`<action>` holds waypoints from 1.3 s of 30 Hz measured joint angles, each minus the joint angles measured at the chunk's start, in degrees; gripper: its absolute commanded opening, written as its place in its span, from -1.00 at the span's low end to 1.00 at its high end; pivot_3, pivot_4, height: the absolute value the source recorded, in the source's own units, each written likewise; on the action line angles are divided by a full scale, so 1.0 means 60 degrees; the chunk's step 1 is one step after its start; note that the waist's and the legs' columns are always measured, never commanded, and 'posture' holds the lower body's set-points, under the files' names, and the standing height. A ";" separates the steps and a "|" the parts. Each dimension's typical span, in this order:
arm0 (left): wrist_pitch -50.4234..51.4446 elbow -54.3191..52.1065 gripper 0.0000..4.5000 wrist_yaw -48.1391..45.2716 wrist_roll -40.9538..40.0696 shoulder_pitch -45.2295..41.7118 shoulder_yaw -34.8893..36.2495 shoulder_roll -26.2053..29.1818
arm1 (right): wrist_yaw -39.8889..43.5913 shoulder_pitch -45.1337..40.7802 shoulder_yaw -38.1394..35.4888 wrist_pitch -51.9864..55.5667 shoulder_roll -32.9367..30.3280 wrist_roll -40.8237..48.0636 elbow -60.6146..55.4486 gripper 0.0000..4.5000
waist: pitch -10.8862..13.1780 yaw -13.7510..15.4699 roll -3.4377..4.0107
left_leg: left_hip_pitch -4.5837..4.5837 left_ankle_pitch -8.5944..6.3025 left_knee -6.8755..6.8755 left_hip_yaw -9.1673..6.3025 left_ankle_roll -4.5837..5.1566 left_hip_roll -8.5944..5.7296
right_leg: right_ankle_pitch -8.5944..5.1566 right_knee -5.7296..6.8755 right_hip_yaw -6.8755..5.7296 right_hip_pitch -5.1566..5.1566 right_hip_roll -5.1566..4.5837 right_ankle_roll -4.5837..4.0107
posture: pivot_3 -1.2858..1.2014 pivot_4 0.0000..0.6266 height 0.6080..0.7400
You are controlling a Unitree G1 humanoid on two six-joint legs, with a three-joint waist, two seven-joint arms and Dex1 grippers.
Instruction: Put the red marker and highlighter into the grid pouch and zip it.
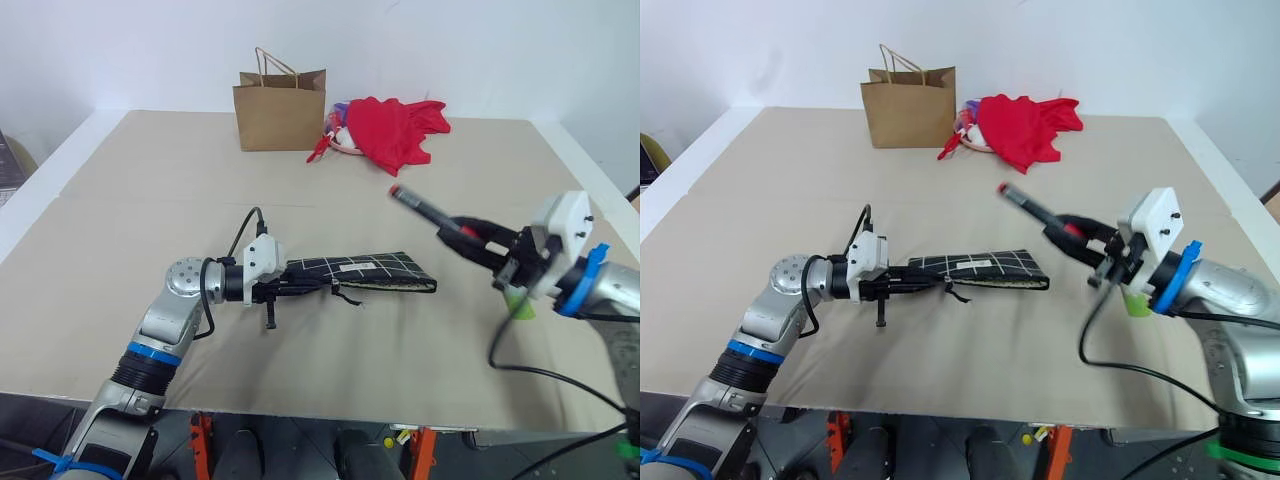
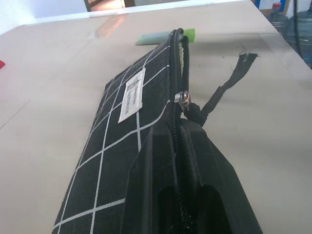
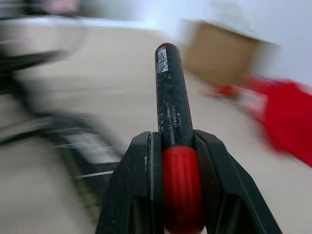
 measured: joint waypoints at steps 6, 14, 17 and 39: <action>0.0001 0.0033 -1.00 -0.0005 -0.0016 -0.0046 0.0004 -0.0031 | 0.1467 0.0643 0.0444 -0.0049 -0.0757 -0.0147 0.0193 -0.73 | 0.0005 0.0007 -0.0006 | -0.0012 0.0000 0.0023 -0.0001 -0.0002 -0.0023 | 0.0001 -0.0004 -0.0001 -0.0001 -0.0026 0.0019 | 0.03 -0.52 1.00; 0.0084 -0.0269 -1.00 0.0016 -0.0036 0.0041 0.0003 -0.0028 | 0.1691 0.0567 0.0783 -0.0540 -0.0803 -0.0724 0.0976 -0.73 | 0.0009 -0.0011 -0.0011 | -0.0005 0.0023 0.0028 -0.0001 -0.0027 -0.0023 | 0.0026 0.0000 0.0002 0.0001 -0.0025 0.0029 | 0.03 -0.52 1.00; 0.0114 -0.0355 -1.00 0.0024 -0.0090 0.0050 0.0004 -0.0022 | 0.1696 0.0565 0.0834 -0.0615 -0.0803 -0.0871 0.1089 -0.73 | 0.0009 -0.0006 -0.0011 | -0.0006 0.0023 0.0027 -0.0001 -0.0027 -0.0023 | 0.0024 -0.0001 0.0002 0.0000 -0.0025 0.0030 | 0.03 -0.52 1.00; 0.0437 -0.0750 -1.00 0.0225 -0.0204 0.0159 -0.0077 -0.0284 | 0.0968 -0.0983 0.2213 0.0145 -0.0179 -0.1241 0.1193 -0.21 | 0.0010 -0.0005 -0.0011 | -0.0007 0.0023 0.0025 -0.0004 -0.0028 -0.0023 | 0.0024 0.0001 0.0001 0.0000 -0.0024 0.0030 | 0.03 -0.52 1.00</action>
